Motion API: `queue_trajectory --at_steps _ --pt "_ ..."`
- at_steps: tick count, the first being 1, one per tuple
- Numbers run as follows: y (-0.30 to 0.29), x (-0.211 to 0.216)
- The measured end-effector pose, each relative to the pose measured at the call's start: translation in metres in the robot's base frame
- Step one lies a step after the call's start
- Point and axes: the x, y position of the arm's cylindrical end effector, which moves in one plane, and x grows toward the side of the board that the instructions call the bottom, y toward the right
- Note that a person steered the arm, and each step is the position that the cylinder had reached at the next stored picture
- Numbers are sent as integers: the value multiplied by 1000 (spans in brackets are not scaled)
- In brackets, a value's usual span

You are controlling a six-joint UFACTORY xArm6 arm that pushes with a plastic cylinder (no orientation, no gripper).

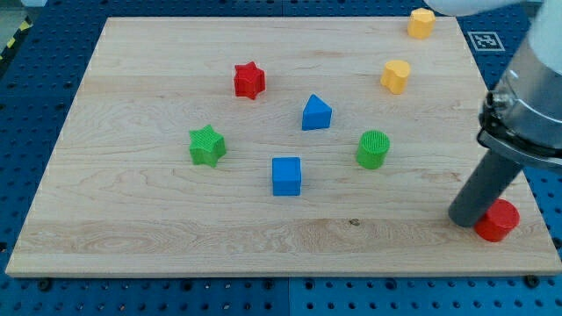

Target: Push the red circle and blue cube to the bottom right

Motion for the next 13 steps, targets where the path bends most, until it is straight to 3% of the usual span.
queue_trajectory --at_steps 1,2,4,5,10,13 --pt "1 7" --pt "-56 16" --pt "-267 -6" --pt "-268 -62" --pt "-187 -29" --pt "-158 -51"
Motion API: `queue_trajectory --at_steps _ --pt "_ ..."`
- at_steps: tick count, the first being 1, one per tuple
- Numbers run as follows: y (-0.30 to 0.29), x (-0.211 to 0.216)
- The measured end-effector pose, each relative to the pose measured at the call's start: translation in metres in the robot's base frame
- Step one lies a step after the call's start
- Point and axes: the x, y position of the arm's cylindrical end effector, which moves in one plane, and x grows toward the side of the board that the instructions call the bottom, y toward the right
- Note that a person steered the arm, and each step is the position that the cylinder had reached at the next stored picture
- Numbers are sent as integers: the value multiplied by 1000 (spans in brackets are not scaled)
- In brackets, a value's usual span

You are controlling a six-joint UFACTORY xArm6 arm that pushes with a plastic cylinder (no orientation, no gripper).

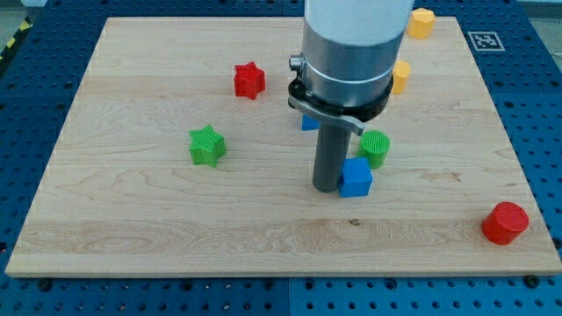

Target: Push the red circle and blue cube to the bottom right

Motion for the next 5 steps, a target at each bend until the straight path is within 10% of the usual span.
queue_trajectory --at_steps 5 --pt "122 -29"
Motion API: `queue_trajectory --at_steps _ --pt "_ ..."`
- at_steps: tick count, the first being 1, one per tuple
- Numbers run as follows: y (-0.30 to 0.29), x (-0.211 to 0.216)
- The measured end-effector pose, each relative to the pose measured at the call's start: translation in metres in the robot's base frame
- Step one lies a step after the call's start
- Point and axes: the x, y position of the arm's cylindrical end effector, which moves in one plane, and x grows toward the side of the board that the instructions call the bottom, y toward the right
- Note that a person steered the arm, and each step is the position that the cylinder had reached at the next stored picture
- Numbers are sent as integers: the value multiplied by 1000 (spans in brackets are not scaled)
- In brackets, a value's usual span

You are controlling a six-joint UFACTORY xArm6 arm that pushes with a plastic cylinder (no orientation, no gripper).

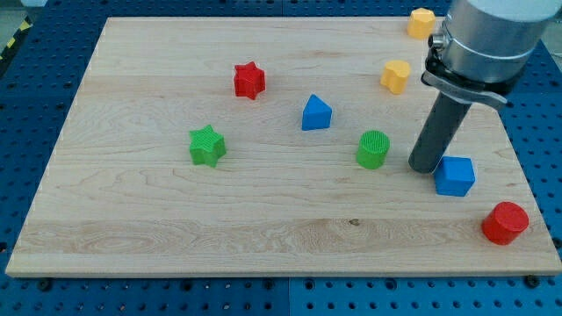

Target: Push the red circle and blue cube to the bottom right

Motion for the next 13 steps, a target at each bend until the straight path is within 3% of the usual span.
queue_trajectory --at_steps 3,5,6,12,13 --pt "43 2" --pt "-44 5" --pt "-44 17" --pt "33 41" --pt "-20 40"
